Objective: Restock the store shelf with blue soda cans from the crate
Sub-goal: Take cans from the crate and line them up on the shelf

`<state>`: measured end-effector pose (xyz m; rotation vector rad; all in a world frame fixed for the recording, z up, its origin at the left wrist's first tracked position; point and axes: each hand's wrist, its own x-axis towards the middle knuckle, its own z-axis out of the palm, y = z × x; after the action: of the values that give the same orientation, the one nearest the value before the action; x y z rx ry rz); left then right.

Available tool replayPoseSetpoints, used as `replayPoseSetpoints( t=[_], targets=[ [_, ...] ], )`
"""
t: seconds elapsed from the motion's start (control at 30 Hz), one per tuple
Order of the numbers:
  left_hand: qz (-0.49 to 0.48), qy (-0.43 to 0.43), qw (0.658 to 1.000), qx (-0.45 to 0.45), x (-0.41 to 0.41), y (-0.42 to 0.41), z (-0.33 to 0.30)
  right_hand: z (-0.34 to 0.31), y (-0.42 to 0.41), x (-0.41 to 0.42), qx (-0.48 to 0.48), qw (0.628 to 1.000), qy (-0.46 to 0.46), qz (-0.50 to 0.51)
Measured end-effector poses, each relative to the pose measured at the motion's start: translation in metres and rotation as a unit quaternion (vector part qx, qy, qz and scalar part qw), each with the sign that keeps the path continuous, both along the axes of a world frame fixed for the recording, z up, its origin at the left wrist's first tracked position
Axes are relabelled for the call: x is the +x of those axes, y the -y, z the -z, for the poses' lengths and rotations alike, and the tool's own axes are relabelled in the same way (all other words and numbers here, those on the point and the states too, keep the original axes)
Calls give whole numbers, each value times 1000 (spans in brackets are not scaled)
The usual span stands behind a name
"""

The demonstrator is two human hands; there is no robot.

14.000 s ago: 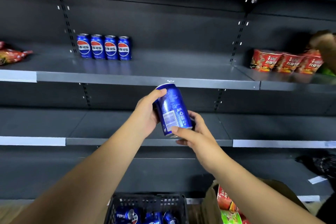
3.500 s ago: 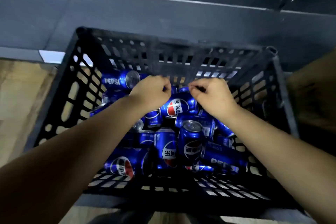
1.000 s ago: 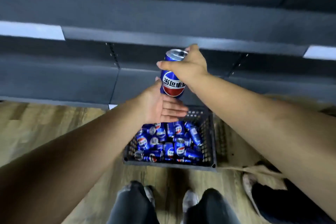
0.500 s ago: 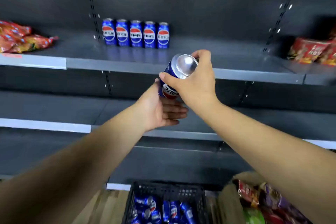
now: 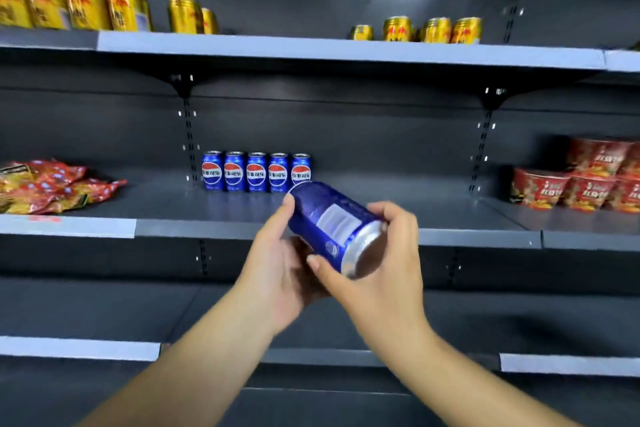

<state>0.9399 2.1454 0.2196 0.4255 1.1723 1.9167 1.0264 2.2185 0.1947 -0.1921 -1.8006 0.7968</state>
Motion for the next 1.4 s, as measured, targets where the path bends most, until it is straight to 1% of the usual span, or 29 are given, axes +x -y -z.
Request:
replayPoseSetpoints(
  t=[0.1,0.23,0.33,0.4,0.5,0.57,0.6,0.7,0.77,0.83,0.87,0.93,1.03,1.13,1.27,1.33,1.4],
  targets=[
    [5,-14,1000,26,0,2,-2,17,3,0,48,998,-30,12],
    [-3,-60,997,44,6,1,-2,28,5,0,30,997,-71,-7],
    [-12,-76,995,70,9,-1,-4,32,7,5,17,997,-63,-43],
    [-19,-83,994,62,9,-4,-3,31,9,9,-38,994,-39,-90],
    [-41,-71,996,46,5,-9,-1,24,7,18,-146,976,-3,-164],
    [-42,-50,996,54,3,-12,-2,17,0,24,-224,951,37,-210],
    [-40,-40,996,63,3,-12,-2,15,-4,26,-266,931,66,-241],
    [-35,-22,994,100,-1,-14,0,16,-14,29,-364,851,147,-350],
    [-19,-8,994,108,-2,-16,0,20,-15,29,-402,814,153,-391],
    [5,10,993,116,-1,-17,-1,21,-13,27,-424,798,130,-408],
    [17,14,992,121,-1,-18,-2,20,-11,26,-429,797,120,-408],
    [38,19,991,129,-3,-18,-4,17,-8,25,-432,803,102,-397],
    [43,5,992,122,-3,-20,-5,16,-7,25,-417,830,73,-362],
    [-1,-35,995,89,1,-23,-7,16,-4,24,-382,863,59,-326],
    [-59,-88,991,76,4,-25,-9,8,-7,26,-318,909,52,-266],
    [-70,-120,987,81,7,-25,-8,5,-6,27,-285,927,52,-237],
    [-75,-122,984,105,15,-22,-9,8,-3,26,-254,947,50,-190]
  ],
)
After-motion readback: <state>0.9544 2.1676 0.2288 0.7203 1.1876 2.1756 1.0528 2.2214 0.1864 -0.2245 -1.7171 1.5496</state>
